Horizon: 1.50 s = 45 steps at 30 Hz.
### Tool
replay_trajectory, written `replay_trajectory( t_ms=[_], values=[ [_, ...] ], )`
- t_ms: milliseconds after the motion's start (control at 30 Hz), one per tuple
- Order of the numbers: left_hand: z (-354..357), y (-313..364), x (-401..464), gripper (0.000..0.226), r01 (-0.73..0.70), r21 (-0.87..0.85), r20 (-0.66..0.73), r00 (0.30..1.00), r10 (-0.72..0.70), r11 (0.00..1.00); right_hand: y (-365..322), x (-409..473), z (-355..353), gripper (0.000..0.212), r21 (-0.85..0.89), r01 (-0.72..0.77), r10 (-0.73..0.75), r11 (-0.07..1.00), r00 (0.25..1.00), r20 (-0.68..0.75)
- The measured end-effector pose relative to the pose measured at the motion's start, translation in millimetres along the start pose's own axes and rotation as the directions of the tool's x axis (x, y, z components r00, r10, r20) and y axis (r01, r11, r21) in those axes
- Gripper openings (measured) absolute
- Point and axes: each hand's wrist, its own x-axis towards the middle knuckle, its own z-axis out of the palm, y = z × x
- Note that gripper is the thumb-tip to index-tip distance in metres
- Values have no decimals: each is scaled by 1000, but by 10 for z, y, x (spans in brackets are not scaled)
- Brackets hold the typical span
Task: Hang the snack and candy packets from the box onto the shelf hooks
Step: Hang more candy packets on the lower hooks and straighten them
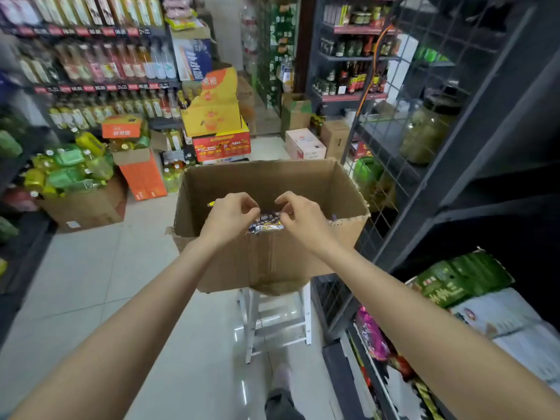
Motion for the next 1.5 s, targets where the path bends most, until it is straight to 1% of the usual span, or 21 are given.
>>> replay_trajectory(
  t_ms=[133,233,300,433,500,567,667,733,800,833,867,900,933,1000,1133,1167,1267,1300,1333,1400,1500],
  values=[
    [274,-398,859,15,141,104,144,977,-155,985,414,991,284,29,-83,-118,132,990,972,195],
    [606,-661,1317,22,199,237,343,899,-274,951,766,1528,536,36,-210,-166,242,963,876,417],
    [782,-808,1551,25,248,282,423,835,-352,927,945,1789,681,42,-287,-181,303,941,828,472],
    [1038,-1091,1830,35,302,378,528,706,-472,875,1262,2061,905,73,-426,-156,408,891,688,600],
    [1135,-1211,1908,50,298,423,576,641,-508,856,1418,2111,995,88,-456,-149,449,877,592,669],
    [1193,-1315,1965,69,317,420,605,601,-523,850,1533,2122,1073,97,-463,-146,462,874,542,702],
    [1238,-1411,2017,87,421,351,608,577,-545,837,1615,2146,1126,99,-464,-136,460,875,535,709],
    [1284,-1410,2020,97,557,273,589,548,-594,785,1647,2178,1118,96,-445,-139,445,884,537,717],
    [1324,-1359,2004,102,719,223,579,445,-683,658,1647,2204,1086,88,-405,-162,420,900,574,703],
    [1341,-1353,1991,91,769,241,591,367,-718,592,1649,2212,1061,82,-381,-191,414,905,607,678],
    [1359,-1370,1972,66,774,299,610,296,-735,559,1654,2219,1030,73,-357,-231,416,905,649,637],
    [1349,-1379,1954,36,743,393,633,208,-746,541,1665,2227,1002,64,-339,-278,432,899,686,585],
    [1333,-1388,1931,19,700,465,654,142,-743,543,1680,2230,979,57,-325,-328,458,887,708,537],
    [1279,-1418,1903,21,627,513,703,85,-706,586,1677,2222,948,50,-313,-408,514,858,703,492],
    [1143,-1334,1844,11,696,346,768,175,-616,629,1586,2159,969,47,-336,-329,466,882,706,533],
    [1117,-1315,1822,19,729,287,775,204,-598,621,1551,2121,991,54,-311,-331,453,891,689,565],
    [1056,-1271,1766,23,883,12,816,262,-515,468,1409,2007,1091,111,-311,-386,488,868,551,677],
    [1028,-1226,1745,27,904,-60,821,286,-494,424,1364,1986,1140,120,-374,-344,506,861,511,695],
    [1029,-1223,1733,31,897,-89,814,316,-488,432,1324,1976,1182,122,-420,-300,516,856,497,698],
    [1004,-1168,1693,29,829,-66,756,405,-515,555,1265,1977,1191,112,-423,-291,513,858,521,682],
    [909,-986,1658,9,745,-91,688,526,-499,660,1201,2018,1041,55,-376,-217,426,901,606,672]
  ],
)
